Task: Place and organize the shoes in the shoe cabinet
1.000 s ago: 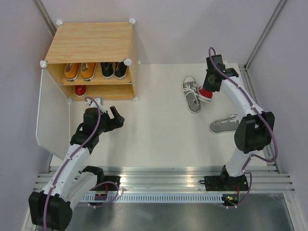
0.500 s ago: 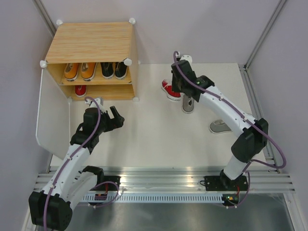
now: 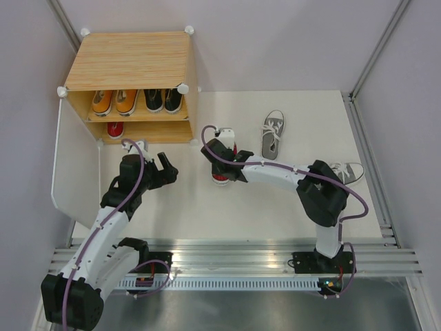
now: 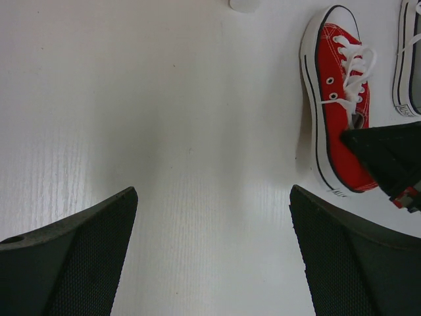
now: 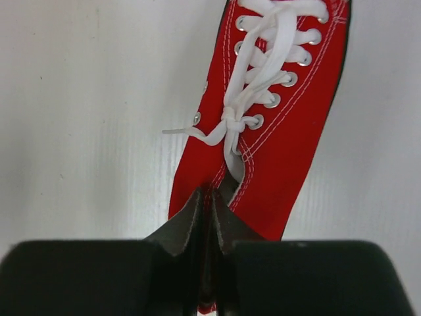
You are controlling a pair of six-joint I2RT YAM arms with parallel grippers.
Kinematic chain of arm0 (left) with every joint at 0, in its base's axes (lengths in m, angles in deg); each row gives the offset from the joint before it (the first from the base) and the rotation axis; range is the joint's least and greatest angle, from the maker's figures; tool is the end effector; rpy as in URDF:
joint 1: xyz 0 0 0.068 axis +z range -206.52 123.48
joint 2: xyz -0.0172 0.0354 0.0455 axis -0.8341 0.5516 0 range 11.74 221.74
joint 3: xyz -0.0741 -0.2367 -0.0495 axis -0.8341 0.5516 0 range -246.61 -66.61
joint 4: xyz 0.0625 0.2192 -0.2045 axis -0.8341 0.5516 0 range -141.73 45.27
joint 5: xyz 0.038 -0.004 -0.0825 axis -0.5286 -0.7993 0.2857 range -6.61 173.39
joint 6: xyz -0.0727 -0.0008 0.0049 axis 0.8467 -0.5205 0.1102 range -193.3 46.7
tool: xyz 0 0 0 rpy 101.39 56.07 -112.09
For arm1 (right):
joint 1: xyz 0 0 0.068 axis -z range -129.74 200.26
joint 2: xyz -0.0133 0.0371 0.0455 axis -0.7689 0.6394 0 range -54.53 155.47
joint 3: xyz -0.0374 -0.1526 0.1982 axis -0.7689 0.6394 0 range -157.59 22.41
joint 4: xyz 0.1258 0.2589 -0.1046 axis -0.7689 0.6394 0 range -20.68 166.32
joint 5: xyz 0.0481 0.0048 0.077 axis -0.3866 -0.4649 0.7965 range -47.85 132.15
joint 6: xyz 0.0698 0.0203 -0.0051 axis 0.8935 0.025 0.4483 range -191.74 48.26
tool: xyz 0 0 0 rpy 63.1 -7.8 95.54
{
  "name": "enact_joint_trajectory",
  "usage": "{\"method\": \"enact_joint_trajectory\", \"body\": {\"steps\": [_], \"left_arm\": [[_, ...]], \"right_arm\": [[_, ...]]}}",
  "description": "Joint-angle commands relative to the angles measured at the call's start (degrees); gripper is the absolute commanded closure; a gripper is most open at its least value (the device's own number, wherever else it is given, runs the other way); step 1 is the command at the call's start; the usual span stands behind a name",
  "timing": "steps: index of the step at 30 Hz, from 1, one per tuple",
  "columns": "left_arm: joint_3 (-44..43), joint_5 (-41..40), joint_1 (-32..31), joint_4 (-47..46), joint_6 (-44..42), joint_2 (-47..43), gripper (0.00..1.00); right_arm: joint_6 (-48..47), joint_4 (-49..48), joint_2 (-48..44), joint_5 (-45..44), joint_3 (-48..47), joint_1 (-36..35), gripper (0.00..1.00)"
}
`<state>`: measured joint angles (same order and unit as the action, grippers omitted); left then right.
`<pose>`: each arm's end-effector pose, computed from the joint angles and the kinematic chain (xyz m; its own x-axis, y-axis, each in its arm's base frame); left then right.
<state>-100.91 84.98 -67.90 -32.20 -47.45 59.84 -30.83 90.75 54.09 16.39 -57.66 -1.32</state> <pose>0.2626 -0.0545 0.2093 -0.5807 -0.3278 -0.7452 -0.0371 0.9251 -0.3780 0.3102 0.3486 0.1587 -0.7080 0.0565 -0.7040 -0.0903 0.9814 0.1696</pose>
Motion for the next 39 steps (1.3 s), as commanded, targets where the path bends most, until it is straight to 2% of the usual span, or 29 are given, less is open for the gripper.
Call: {"method": "enact_joint_trajectory", "body": {"steps": [1,2,5,7,8,9,10,13,14,17,18,22,28,35,39], "left_arm": [[0.1,0.5,-0.2,0.5,-1.8,-0.9,0.01],[0.1,1.1,-0.2,0.6,-1.6,-1.0,0.01],[0.3,4.6,-0.5,0.8,-0.4,-1.0,0.01],[0.5,5.6,-1.0,0.8,0.1,-0.7,0.01],[0.5,5.9,-2.0,0.7,0.2,-0.6,0.01],[0.5,6.1,-2.7,0.5,0.2,-0.3,0.01],[0.2,6.5,-4.3,0.0,0.4,0.6,0.01],[-0.5,6.9,-8.2,-2.0,1.2,3.2,0.02],[-0.8,6.4,-11.7,-2.6,1.4,4.1,0.02],[-2.3,0.2,-19.5,-5.0,2.1,7.9,0.02],[-3.4,-1.1,-21.4,-5.5,2.4,9.0,0.02],[-5.6,-9.7,-30.8,-9.8,2.5,15.1,0.03],[-7.2,-23.6,-39.8,-18.1,1.3,25.3,0.07],[-6.7,-38.3,-45.9,-31.9,-1.7,34.1,0.19],[-4.4,-41.9,-46.3,-38.3,0.1,37.5,0.24]], "right_arm": [[4.4,-8.0,0.8,3.3,-0.4,-2.2,0.88],[4.4,-8.2,0.6,3.8,-0.4,-3.3,0.78],[3.4,-8.3,-1.7,4.5,-0.2,-3.8,0.60],[2.0,-6.2,-3.1,3.2,0.1,-3.8,0.57],[1.5,-5.8,-5.2,1.6,0.4,-3.7,0.48],[0.5,-4.9,-6.3,1.2,1.5,-3.7,0.44],[0.3,-4.3,-7.5,0.5,2.1,-3.7,0.37],[-0.5,-1.0,-13.2,-4.3,4.7,-3.7,0.27],[-0.8,0.1,-16.2,-6.0,5.4,-3.6,0.21],[-2.3,5.7,-22.1,-13.2,7.7,-2.8,0.10],[-2.6,8.1,-23.7,-17.0,9.1,-2.7,0.08],[-3.4,12.1,-33.1,-22.3,14.6,-1.3,0.02],[0.0,16.4,-49.9,-24.3,23.8,-0.4,0.02],[3.3,24.4,-58.4,-25.8,27.5,-0.3,0.02],[3.8,28.1,-61.1,-26.3,27.1,-0.3,0.02]]}}
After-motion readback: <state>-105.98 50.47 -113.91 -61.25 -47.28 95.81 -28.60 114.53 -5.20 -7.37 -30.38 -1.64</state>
